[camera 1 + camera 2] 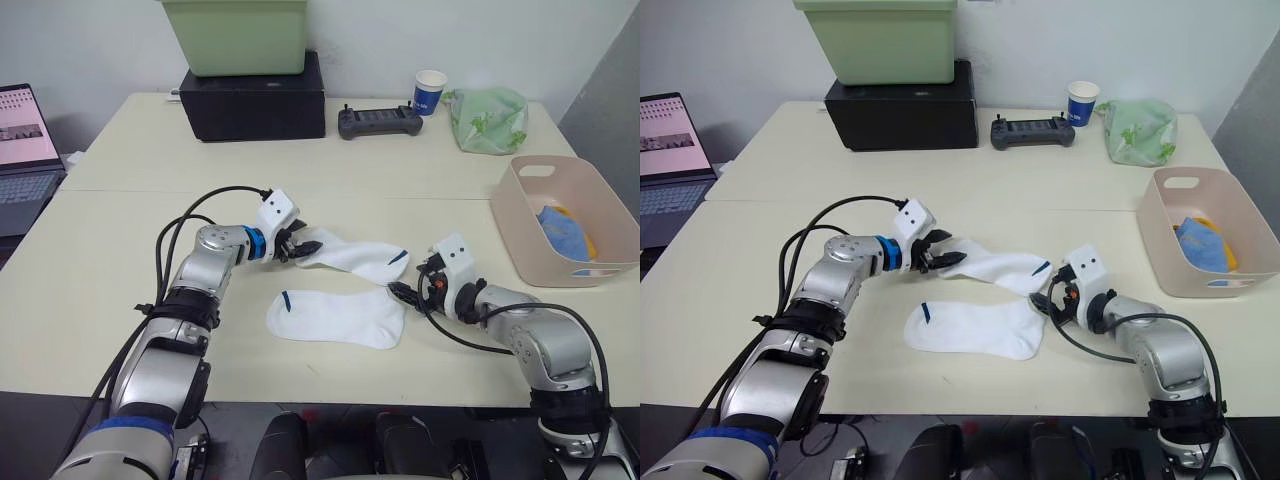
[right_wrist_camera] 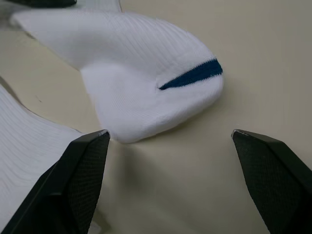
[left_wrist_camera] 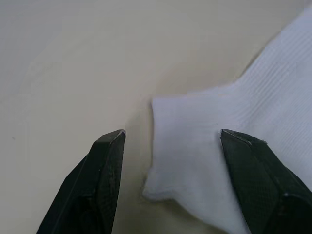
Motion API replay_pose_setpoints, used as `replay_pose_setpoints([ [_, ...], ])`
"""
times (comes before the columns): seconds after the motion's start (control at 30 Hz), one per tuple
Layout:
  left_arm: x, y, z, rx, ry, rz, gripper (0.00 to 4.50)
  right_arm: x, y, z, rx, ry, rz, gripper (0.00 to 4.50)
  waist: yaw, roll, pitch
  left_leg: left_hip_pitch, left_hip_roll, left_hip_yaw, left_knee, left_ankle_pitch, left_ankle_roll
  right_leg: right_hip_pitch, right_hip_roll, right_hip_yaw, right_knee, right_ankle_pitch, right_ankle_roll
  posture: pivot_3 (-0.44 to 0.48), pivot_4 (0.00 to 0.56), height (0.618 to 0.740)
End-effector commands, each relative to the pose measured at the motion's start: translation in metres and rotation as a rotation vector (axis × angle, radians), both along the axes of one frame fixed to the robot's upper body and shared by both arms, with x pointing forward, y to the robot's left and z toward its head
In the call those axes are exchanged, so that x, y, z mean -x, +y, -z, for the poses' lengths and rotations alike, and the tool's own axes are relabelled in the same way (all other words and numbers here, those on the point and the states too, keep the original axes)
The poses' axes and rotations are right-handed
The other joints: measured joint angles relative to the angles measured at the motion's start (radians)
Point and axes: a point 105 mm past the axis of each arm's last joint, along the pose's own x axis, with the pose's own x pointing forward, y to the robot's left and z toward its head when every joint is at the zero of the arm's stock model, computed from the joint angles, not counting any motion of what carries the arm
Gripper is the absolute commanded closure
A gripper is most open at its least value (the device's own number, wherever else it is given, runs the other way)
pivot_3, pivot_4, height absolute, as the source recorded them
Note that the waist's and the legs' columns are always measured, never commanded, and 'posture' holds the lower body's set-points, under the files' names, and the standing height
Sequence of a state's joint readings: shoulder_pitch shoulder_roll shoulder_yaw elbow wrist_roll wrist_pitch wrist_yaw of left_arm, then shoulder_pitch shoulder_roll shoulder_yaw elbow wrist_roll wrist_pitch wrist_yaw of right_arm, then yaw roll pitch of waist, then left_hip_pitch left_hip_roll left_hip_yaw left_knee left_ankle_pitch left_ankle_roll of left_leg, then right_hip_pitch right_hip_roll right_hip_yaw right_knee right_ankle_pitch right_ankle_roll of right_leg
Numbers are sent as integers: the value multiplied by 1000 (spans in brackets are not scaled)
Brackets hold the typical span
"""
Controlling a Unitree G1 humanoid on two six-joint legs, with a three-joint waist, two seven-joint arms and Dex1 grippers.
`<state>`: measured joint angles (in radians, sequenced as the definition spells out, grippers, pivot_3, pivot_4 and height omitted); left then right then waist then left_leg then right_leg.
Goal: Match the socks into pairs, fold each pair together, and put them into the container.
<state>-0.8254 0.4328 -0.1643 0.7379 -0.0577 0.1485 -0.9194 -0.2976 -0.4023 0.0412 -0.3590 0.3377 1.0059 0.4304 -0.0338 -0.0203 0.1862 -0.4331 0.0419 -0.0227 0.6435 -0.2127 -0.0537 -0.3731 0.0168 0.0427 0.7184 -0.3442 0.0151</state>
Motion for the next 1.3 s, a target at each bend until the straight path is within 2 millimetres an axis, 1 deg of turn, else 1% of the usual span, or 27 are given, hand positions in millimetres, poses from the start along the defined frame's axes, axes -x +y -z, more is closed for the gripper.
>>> replay_pose_setpoints([
  [0.03, -1, -4, -7, -24, -24, 51, 1233, 1, 8, -13, -33, -38, -3, 587, 1, 0, 0, 0, 1, 0, 0, 0, 0, 0, 0, 0, 0, 0, 0, 0, 150, 740],
  [0.07, 0, -4, -6, -22, -19, 54, 1427, -1, 12, -16, -72, -42, 1, 806, 1, 0, 0, 0, 1, -1, 0, 0, 0, 0, 0, 0, 0, 0, 0, 0, 150, 740],
  [0.13, 2, -5, -8, 0, -8, 73, 1847, -6, 18, -22, -138, -44, 24, 1505, 0, 0, 0, 0, 1, 0, 0, 0, 0, 0, 1, 0, 0, 0, 0, 0, 150, 740],
  [0.23, 4, -4, -8, 0, -7, 79, 2795, -10, 22, -22, -150, -41, 26, 2584, 1, 0, 0, 0, 2, 0, 0, 0, 0, 0, 1, 0, 1, 0, 0, 0, 150, 740],
  [0.4, 5, -2, -10, 26, -13, 60, 4430, -15, 20, -24, -148, -47, 27, 4374, 2, 0, 0, -1, 1, 0, 0, 0, 0, 0, 1, 0, 0, 0, 0, 0, 150, 740],
  [0.43, 5, -1, -11, 32, -15, 55, 4472, -16, 19, -24, -147, -50, 23, 4445, 2, 0, 0, -1, 1, 0, 0, 0, 0, 0, 1, 0, 0, 0, 0, 0, 150, 740],
  [0.57, 7, 1, -14, 64, -20, 22, 4472, -19, 17, -28, -151, -65, 13, 4445, 2, 0, 0, 0, 2, 0, 0, 0, 0, 0, 1, 0, 0, 0, 0, 0, 150, 740],
  [0.7, 11, 2, -20, 117, -13, -36, 4472, -24, 14, -37, -152, -95, 7, 4445, 1, 0, 0, 0, 3, -1, 0, 0, 0, 0, 0, 0, 1, 0, 0, 0, 150, 740],
  [0.73, 14, 2, -22, 138, -3, -50, 4472, -26, 13, -40, -150, -104, 5, 4445, 1, 0, 0, -1, 3, -1, 0, 0, 0, 0, 0, 0, 1, 0, 0, 0, 150, 740],
  [0.8, 25, 0, -31, 204, 5, -123, 4472, -36, 8, -54, -144, -139, -4, 4445, -1, 0, 0, -1, 3, -1, 0, 0, 0, 0, 0, 1, 0, 0, 0, 0, 150, 740],
  [0.83, 34, -6, -38, 271, -4, -209, 4472, -47, 8, -65, -125, -168, -36, 4445, -2, 0, 0, 0, 3, -2, 0, 0, 0, 0, -1, 1, 1, 0, 0, 0, 150, 740],
  [0.87, 42, -8, -43, 312, -7, -275, 4472, -54, 8, -73, -109, -185, -59, 4445, -4, 0, 0, 0, 3, -3, 0, 0, 0, 0, -1, 1, 1, 0, 0, 0, 150, 740],
  [0.93, 54, -12, -46, 383, 18, -382, 4472, -65, 7, -78, -84, -199, -81, 4445, 0, 0, 0, 0, 2, -3, 1, 0, 0, 0, -3, 2, 1, 0, 0, 0, 150, 740],
  [1.03, 74, -25, -37, 436, 63, -485, 4472, -84, 15, -74, -36, -199, -110, 4445, 1, 0, 0, 0, 2, -3, 1, 0, 0, 2, -2, 2, 0, 0, 0, 0, 150, 740],
  [1.1, 84, -30, -25, 457, 129, -559, 4472, -94, 26, -69, -23, -183, -136, 4445, 0, 0, 0, 0, 3, -2, 1, 0, 0, 2, -2, 2, 0, 0, 0, 0, 150, 740],
  [1.17, 88, -33, -20, 490, 173, -621, 4472, -100, 37, -64, -9, -170, -166, 4445, -1, 0, 0, 1, 3, -2, 1, 0, 0, 2, -2, 2, 0, 0, 0, 0, 150, 740],
  [1.2, 88, -33, -20, 502, 172, -645, 4472, -100, 42, -61, -2, -163, -184, 4445, 0, 0, 0, 1, 3, -1, 1, 0, 0, 2, -2, 2, 0, 0, 0, 0, 150, 740],
  [1.3, 92, -37, -21, 520, 170, -646, 3768, -102, 49, -51, 19, -153, -215, 4500, 1, 0, 0, 0, 3, -1, 1, 0, 0, 2, -2, 2, 0, 0, 0, 0, 150, 740],
])
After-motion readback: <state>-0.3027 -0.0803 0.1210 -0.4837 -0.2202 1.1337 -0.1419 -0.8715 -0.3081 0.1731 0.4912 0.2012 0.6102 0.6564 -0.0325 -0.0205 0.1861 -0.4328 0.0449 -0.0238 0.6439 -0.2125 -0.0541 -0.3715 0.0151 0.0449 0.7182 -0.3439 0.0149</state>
